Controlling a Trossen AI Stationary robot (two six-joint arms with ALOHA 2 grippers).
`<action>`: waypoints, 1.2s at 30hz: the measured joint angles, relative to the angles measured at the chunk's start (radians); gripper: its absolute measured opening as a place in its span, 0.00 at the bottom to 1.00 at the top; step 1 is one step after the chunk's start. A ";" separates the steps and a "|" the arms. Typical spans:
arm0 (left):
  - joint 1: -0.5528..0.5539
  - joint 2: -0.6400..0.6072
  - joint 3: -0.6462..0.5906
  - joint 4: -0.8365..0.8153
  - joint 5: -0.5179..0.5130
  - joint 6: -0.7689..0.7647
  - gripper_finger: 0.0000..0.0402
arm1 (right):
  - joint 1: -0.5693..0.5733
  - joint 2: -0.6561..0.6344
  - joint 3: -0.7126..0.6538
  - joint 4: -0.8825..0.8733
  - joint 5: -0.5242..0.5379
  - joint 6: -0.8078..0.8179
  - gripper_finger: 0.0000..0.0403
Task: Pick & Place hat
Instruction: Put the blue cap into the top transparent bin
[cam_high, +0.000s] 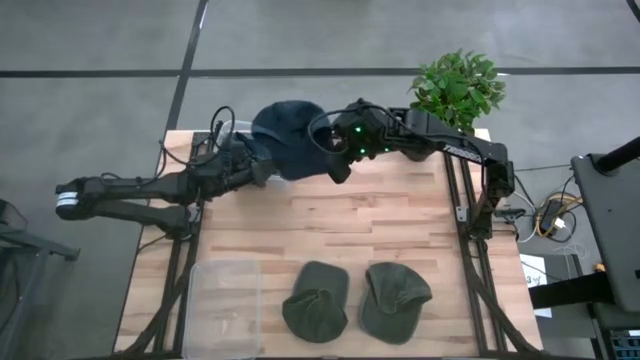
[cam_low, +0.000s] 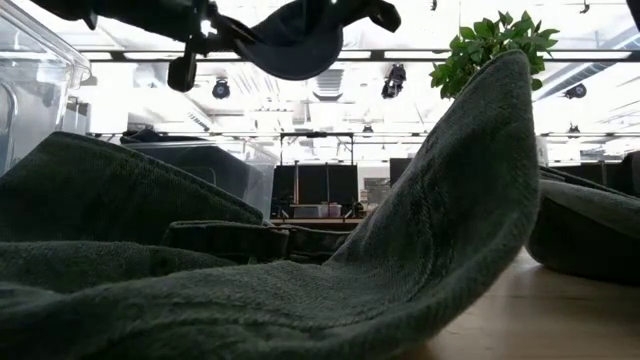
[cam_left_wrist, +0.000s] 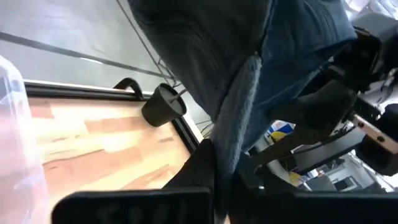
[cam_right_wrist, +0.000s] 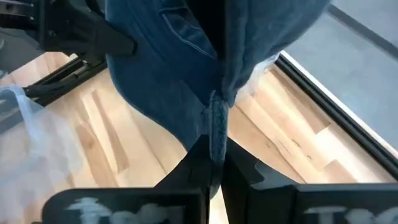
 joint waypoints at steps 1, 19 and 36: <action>0.000 -0.004 0.000 0.000 -0.001 -0.011 0.02 | 0.000 0.000 -0.002 0.002 0.010 0.000 0.03; 0.000 -0.199 0.002 -0.214 -0.336 -0.168 0.01 | 0.001 -0.022 -0.005 -0.001 0.258 -0.153 0.52; -0.003 -0.140 0.001 -0.559 -0.598 -0.586 0.03 | 0.001 -0.022 -0.013 0.006 0.257 -0.270 0.61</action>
